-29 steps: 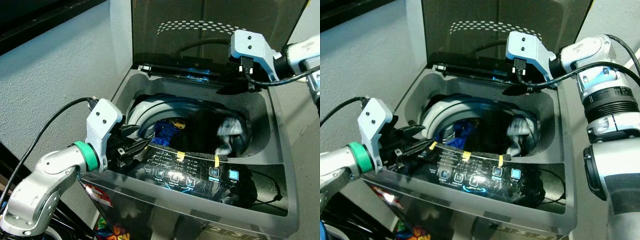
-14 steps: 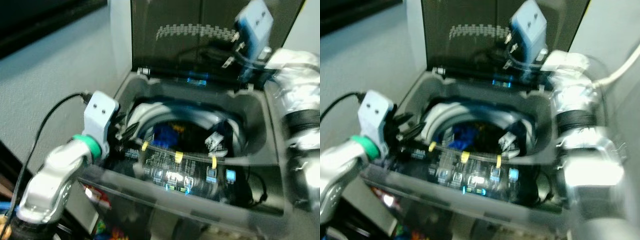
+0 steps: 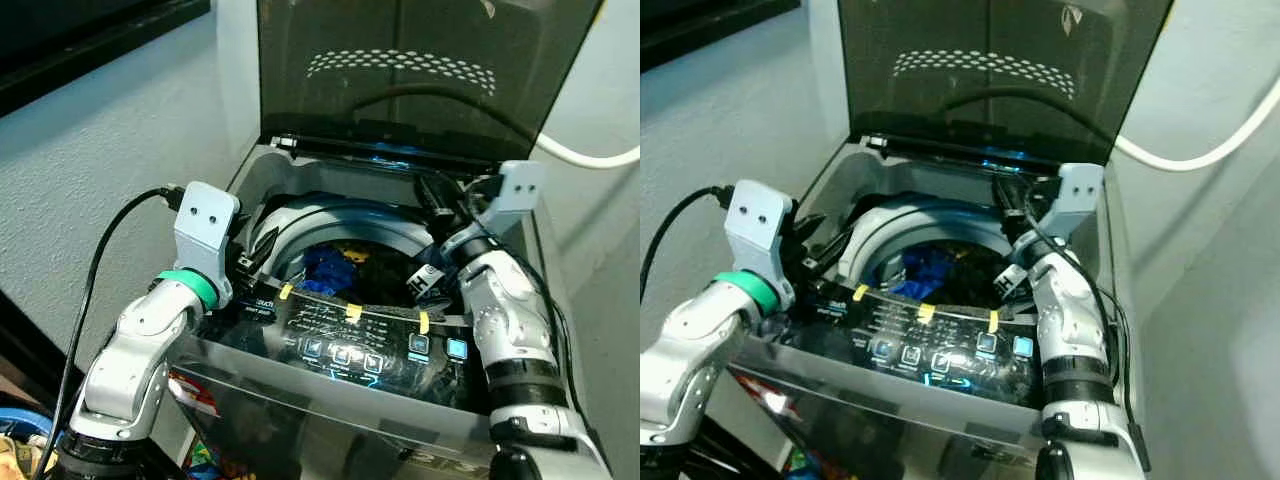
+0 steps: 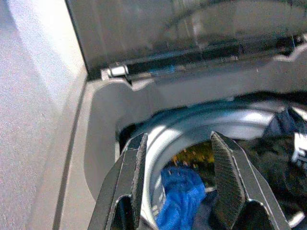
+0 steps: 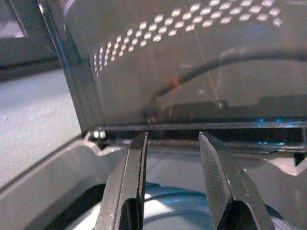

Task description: Clothes washing

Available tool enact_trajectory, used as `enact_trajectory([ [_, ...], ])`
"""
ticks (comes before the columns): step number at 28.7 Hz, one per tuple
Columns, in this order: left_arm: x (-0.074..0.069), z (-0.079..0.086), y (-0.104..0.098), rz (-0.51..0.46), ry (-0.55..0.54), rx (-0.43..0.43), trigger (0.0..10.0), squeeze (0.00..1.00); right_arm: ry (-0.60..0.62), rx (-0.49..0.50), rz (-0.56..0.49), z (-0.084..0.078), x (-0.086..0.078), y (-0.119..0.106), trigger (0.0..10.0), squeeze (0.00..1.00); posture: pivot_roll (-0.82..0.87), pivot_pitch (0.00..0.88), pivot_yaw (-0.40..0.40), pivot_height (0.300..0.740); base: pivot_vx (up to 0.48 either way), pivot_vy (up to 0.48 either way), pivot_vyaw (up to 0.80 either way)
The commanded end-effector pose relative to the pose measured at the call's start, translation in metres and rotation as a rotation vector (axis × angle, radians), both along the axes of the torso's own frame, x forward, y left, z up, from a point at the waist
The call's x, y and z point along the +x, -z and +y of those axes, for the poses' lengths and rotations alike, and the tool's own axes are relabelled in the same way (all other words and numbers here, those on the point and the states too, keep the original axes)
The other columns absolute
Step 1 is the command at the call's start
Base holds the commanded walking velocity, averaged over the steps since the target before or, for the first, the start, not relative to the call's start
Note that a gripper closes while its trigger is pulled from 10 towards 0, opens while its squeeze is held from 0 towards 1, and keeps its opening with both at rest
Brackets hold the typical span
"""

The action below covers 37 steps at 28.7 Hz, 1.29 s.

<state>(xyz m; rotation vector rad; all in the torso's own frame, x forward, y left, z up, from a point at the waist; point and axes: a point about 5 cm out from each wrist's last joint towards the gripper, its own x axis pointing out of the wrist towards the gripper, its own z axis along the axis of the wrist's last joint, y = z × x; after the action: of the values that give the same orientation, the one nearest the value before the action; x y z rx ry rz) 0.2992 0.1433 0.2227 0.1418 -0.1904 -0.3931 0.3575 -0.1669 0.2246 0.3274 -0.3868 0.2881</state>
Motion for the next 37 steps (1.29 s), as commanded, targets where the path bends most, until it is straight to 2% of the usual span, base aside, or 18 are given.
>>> enact_trajectory([
  [1, -0.001, 0.006, 0.000, -0.023, -0.046, -0.018, 10.0, 0.00, 0.015, 0.060, -0.003, 0.000, -0.009, 0.000, 10.0, 0.00, 0.11, 0.000, 0.028, 0.740, 0.000, 0.000, 0.00],
  [6, 0.000, 0.006, 0.006, 0.004, -0.064, 0.011, 10.0, 0.00, 0.006, 0.080, -0.047, 0.008, -0.016, -0.009, 10.0, 0.00, 0.10, 0.000, 0.037, 0.740, 0.000, 0.000, 0.00],
  [9, -0.002, 0.004, 0.007, 0.002, -0.067, 0.017, 10.0, 0.00, -0.022, 0.056, -0.082, 0.014, -0.017, -0.015, 10.0, 0.00, 0.11, 0.000, 0.037, 0.740, 0.000, 0.000, 0.00],
  [13, -0.008, 0.008, -0.001, -0.067, -0.091, -0.026, 10.0, 0.00, -0.048, 0.061, -0.092, 0.024, -0.023, -0.012, 10.0, 0.00, 0.13, 0.000, 0.050, 0.740, 0.000, 0.000, 0.60],
  [16, -0.009, 0.008, -0.002, -0.073, -0.084, -0.037, 10.0, 0.00, -0.057, 0.067, -0.086, 0.025, -0.027, -0.009, 10.0, 0.00, 0.13, 0.000, 0.055, 0.740, 0.000, 0.000, 0.80],
  [18, -0.012, 0.002, 0.003, -0.055, -0.016, -0.025, 10.0, 0.00, -0.093, 0.092, -0.076, 0.025, -0.031, -0.006, 10.0, 0.00, 0.13, 0.000, 0.067, 0.740, 0.000, 0.000, 0.80],
  [20, -0.013, 0.000, 0.004, -0.049, 0.006, -0.022, 10.0, 0.00, -0.110, 0.101, -0.072, 0.025, -0.032, -0.005, 10.0, 0.00, 0.13, 0.000, 0.067, 0.740, 0.000, 0.000, 0.80],
  [22, -0.020, -0.009, 0.006, -0.045, 0.116, -0.029, 10.0, 0.00, -0.161, 0.091, -0.083, 0.024, -0.038, -0.006, 10.0, 0.00, 0.12, 0.000, 0.072, 0.740, 0.000, 0.000, 0.80],
  [26, -0.025, -0.010, 0.007, -0.035, 0.161, -0.054, 10.0, 0.00, -0.243, 0.051, -0.100, 0.023, -0.046, -0.005, 10.0, 0.00, 0.10, 0.000, 0.080, 0.740, 0.000, 0.000, 0.80],
  [27, -0.025, -0.004, 0.009, -0.030, 0.129, -0.062, 10.0, 0.00, -0.272, 0.012, -0.098, 0.023, -0.053, -0.001, 10.0, 0.00, 0.10, 0.000, 0.084, 0.740, 0.000, 0.000, 0.80],
  [30, -0.025, 0.000, 0.010, -0.028, 0.104, -0.066, 10.0, 0.00, -0.288, -0.015, -0.095, 0.023, -0.057, 0.002, 10.0, 0.00, 0.10, 0.000, 0.084, 0.740, 0.000, 0.000, 0.80],
  [32, -0.030, 0.016, 0.020, -0.034, -0.045, -0.065, 10.0, 0.00, -0.200, -0.056, -0.059, 0.010, -0.072, 0.009, 10.0, 0.00, 0.11, 0.000, 0.084, 0.740, 0.000, 0.000, 0.80],
  [33, -0.030, 0.016, 0.020, -0.034, -0.045, -0.065, 10.0, 0.00, -0.200, -0.056, -0.059, 0.010, -0.072, 0.009, 10.0, 0.00, 0.11, 0.000, 0.084, 0.740, 0.000, 0.000, 0.80],
  [34, -0.037, 0.020, 0.021, -0.038, -0.078, -0.077, 10.0, 0.00, -0.174, -0.058, -0.042, 0.003, -0.081, 0.011, 10.0, 0.00, 0.10, 0.000, 0.087, 0.740, 0.000, 0.000, 0.80],
  [36, -0.053, 0.021, 0.018, -0.053, -0.072, -0.090, 10.0, 0.00, -0.161, -0.063, -0.023, -0.004, -0.100, 0.014, 10.0, 0.00, 0.10, 0.000, 0.092, 0.740, 0.000, 0.000, 0.80],
  [37, -0.053, 0.021, 0.018, -0.053, -0.072, -0.090, 10.0, 0.00, -0.161, -0.063, -0.023, -0.004, -0.100, 0.014, 10.0, 0.00, 0.10, 0.000, 0.092, 0.740, 0.000, 0.000, 0.80],
])
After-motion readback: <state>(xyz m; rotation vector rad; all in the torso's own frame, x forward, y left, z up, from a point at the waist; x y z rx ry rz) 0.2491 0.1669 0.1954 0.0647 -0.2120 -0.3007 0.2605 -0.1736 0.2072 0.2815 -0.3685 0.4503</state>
